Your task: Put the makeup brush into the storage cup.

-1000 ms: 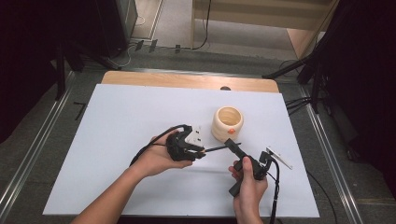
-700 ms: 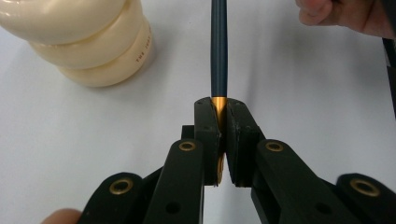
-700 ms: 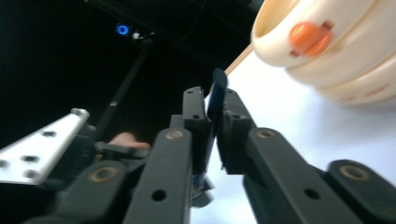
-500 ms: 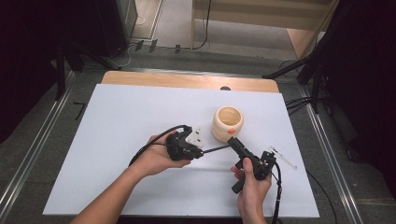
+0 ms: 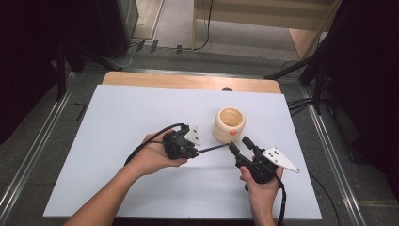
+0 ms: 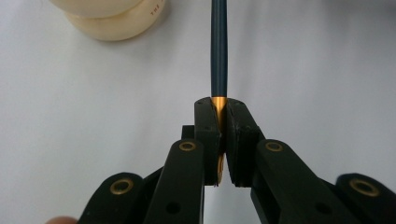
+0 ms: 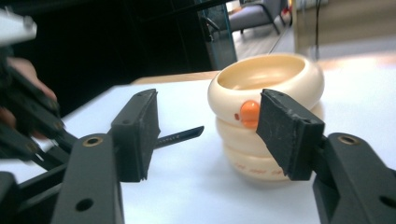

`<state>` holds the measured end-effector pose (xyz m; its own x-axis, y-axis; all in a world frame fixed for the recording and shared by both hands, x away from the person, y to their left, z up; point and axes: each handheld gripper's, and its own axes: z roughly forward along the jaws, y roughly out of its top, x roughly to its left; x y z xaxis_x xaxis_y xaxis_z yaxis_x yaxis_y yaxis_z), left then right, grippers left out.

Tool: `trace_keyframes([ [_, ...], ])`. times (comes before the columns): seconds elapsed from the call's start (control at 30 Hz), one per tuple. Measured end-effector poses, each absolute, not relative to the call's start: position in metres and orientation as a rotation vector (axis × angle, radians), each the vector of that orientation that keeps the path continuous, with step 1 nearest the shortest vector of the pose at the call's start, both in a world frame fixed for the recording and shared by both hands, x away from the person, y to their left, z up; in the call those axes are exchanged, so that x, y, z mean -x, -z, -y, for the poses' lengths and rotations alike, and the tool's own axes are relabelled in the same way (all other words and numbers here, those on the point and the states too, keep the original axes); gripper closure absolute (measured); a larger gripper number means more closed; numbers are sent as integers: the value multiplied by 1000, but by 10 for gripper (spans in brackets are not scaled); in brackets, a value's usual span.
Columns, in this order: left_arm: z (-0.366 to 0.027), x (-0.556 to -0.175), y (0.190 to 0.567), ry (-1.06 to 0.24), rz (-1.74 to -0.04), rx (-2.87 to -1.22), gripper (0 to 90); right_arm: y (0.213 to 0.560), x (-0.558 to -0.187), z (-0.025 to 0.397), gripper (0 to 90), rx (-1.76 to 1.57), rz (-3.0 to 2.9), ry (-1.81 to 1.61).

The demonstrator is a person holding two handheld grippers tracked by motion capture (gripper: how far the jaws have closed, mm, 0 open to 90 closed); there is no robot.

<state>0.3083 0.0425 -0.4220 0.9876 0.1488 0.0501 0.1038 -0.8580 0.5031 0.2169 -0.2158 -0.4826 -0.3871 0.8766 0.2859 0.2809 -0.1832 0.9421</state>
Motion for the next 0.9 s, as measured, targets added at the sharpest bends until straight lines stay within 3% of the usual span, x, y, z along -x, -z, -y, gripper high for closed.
trace_keyframes([
  [0.47,-43,-311,421,-106,-195,-2649,858,484,-213,210,221,-1054,-1762,-1376],
  [0.73,-41,-312,420,-93,-202,-2661,858,487,-209,196,222,-922,-1820,-1210],
  [0.9,-38,-312,420,-77,-200,-2674,858,490,-209,189,268,-873,-1821,-1138],
])
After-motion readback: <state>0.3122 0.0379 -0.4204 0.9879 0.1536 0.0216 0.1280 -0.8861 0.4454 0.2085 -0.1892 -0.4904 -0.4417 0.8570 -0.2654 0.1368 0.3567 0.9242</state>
